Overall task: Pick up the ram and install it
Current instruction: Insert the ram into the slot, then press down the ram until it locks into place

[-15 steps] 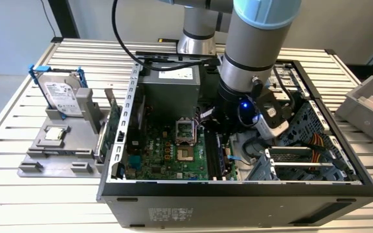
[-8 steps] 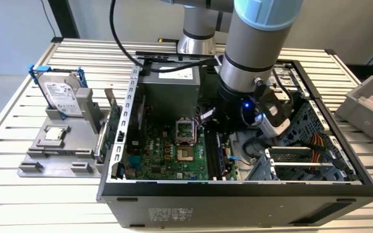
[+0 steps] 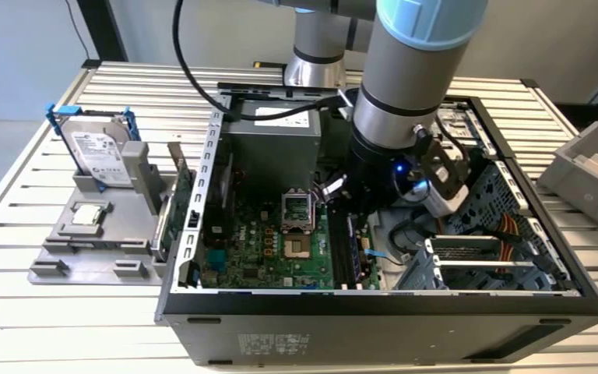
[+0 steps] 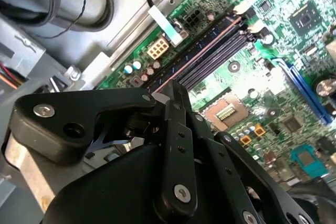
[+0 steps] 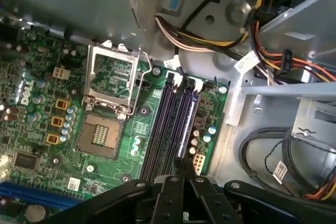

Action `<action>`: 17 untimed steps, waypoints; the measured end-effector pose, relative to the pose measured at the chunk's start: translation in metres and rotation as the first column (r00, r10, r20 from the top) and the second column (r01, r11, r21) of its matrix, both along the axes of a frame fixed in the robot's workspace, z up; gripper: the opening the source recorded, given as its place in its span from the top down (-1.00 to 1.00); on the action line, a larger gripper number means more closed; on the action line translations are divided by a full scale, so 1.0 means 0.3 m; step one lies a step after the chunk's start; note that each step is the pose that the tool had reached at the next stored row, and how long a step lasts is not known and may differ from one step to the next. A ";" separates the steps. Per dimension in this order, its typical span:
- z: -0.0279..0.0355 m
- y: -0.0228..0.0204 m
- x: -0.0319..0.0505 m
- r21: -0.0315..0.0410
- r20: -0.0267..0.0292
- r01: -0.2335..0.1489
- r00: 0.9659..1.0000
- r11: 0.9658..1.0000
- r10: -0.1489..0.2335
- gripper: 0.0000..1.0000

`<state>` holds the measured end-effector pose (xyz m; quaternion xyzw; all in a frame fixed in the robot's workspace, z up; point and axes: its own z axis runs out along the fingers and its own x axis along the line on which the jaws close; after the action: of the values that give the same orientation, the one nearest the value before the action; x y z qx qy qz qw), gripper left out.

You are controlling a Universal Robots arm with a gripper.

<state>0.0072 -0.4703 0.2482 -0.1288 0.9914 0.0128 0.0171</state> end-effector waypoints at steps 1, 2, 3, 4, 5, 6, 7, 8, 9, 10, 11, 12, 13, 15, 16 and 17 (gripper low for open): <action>0.000 0.000 0.001 0.000 0.000 -0.013 1.000 1.000 0.013 1.00; 0.000 0.000 0.002 0.000 0.000 -0.024 1.000 1.000 0.024 1.00; 0.000 0.000 0.003 0.001 0.000 -0.035 0.999 0.999 0.035 1.00; 0.000 0.000 0.005 0.001 0.000 -0.044 0.999 0.999 0.044 1.00; 0.001 0.000 0.007 0.001 0.000 -0.053 0.999 0.999 0.053 1.00; 0.001 0.000 0.009 0.002 0.000 -0.063 0.998 0.998 0.063 1.00; 0.001 0.000 0.012 0.003 0.000 -0.071 0.998 0.997 0.071 1.00; 0.002 0.000 0.014 0.003 0.000 -0.079 0.997 0.997 0.079 1.00; 0.002 0.000 0.016 0.004 0.000 -0.087 0.996 0.996 0.087 1.00; 0.002 0.000 0.019 0.004 0.000 -0.095 0.995 0.995 0.095 1.00; 0.002 0.000 0.019 0.004 0.000 -0.103 0.995 0.995 0.103 1.00; 0.002 0.000 0.019 0.004 0.000 -0.112 0.994 0.994 0.112 1.00; 0.002 0.000 0.019 0.004 0.000 -0.124 0.992 0.992 0.124 1.00; 0.002 0.000 0.019 0.004 0.000 -0.157 0.988 0.988 0.157 1.00; 0.002 0.000 0.019 0.004 0.000 -0.174 0.985 0.985 0.174 1.00; 0.002 0.000 0.019 0.004 0.000 -0.190 0.982 0.982 0.190 1.00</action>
<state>0.0130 -0.4702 0.2489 -0.2230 0.9746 0.0165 0.0160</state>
